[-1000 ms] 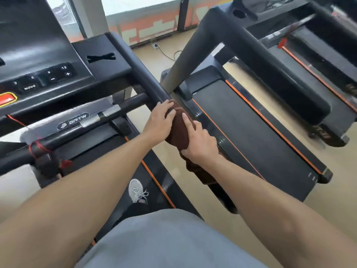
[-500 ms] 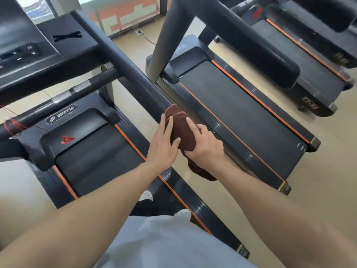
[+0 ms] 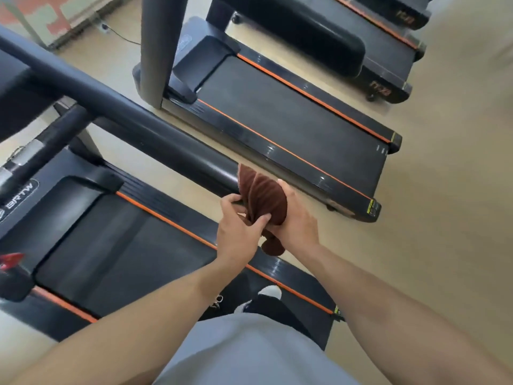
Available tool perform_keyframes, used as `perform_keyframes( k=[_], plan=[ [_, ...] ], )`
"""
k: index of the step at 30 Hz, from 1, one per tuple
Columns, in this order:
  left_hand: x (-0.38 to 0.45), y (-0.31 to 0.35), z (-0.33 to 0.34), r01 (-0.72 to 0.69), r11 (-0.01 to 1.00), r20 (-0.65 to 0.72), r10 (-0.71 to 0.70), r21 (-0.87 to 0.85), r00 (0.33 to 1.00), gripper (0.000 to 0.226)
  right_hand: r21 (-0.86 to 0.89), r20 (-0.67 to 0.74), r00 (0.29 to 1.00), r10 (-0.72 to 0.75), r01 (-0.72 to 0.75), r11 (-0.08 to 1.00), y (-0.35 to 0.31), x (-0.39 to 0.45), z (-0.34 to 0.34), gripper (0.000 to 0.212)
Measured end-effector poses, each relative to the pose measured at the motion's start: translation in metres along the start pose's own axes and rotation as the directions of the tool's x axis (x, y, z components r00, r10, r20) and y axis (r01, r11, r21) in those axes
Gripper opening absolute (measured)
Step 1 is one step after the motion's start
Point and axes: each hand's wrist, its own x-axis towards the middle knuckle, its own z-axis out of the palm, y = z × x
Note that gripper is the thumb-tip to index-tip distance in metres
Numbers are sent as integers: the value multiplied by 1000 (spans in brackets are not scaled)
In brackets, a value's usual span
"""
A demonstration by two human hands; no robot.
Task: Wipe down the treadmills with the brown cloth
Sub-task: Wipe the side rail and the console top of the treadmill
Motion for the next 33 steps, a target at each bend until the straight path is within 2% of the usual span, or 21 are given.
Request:
perform_keyframes(
  k=[2,4,7,8,10,11,13,15,16,17,19,21,22,24,25,26,28,30,33],
  plan=[
    [-3,8,5,18,999,75,-22,42,997,41,84,7,997,78,-78,993,9,-7,1,88],
    [-7,18,13,-63,992,143,46,113,989,20,245,51,986,159,-166,955,24,-12,7,65],
    [-14,40,35,-233,951,248,180,204,952,11,549,143,962,231,-271,790,56,-15,9,41],
    [-14,46,47,-295,926,278,226,238,934,10,566,185,956,227,-292,771,65,-15,6,36],
    [-11,58,73,-399,870,312,309,288,898,10,507,234,952,194,-290,812,84,-15,-7,27],
    [-9,63,87,-420,860,314,329,290,890,11,502,250,955,159,-268,822,95,-15,-13,28],
    [-5,74,113,-413,870,333,318,270,887,14,523,370,925,89,-286,803,124,-13,-25,36],
    [0,83,136,-413,869,398,289,272,871,15,555,564,825,-28,-354,753,149,-9,-47,45],
    [1,88,146,-426,860,438,281,279,854,16,563,627,776,-64,-396,725,164,-5,-58,46],
    [2,93,156,-448,847,471,282,287,836,17,574,647,759,-80,-415,706,179,1,-69,48],
    [3,104,171,-474,822,502,279,315,818,21,585,595,803,-41,-397,707,206,14,-93,55],
    [2,114,185,-476,812,506,271,337,819,27,555,436,899,47,-309,772,228,29,-111,67],
    [2,119,191,-491,806,518,279,332,809,33,526,356,933,43,-238,817,237,38,-119,73],
    [4,129,201,-525,790,548,301,316,781,43,452,252,964,-89,-36,891,245,54,-137,88],
    [5,133,204,-532,783,554,299,322,777,43,389,212,961,-177,83,917,247,64,-143,85],
    [8,137,207,-527,780,548,292,338,784,41,301,189,945,-266,202,932,249,76,-148,73],
    [14,146,210,-499,784,488,294,369,822,34,160,197,911,-363,336,928,252,99,-153,34],
    [23,157,206,-453,807,392,303,380,869,30,137,245,913,-326,300,944,250,114,-159,10],
    [39,167,203,-399,834,318,287,380,903,18,180,255,943,-211,168,969,249,130,-162,8]
  ],
)
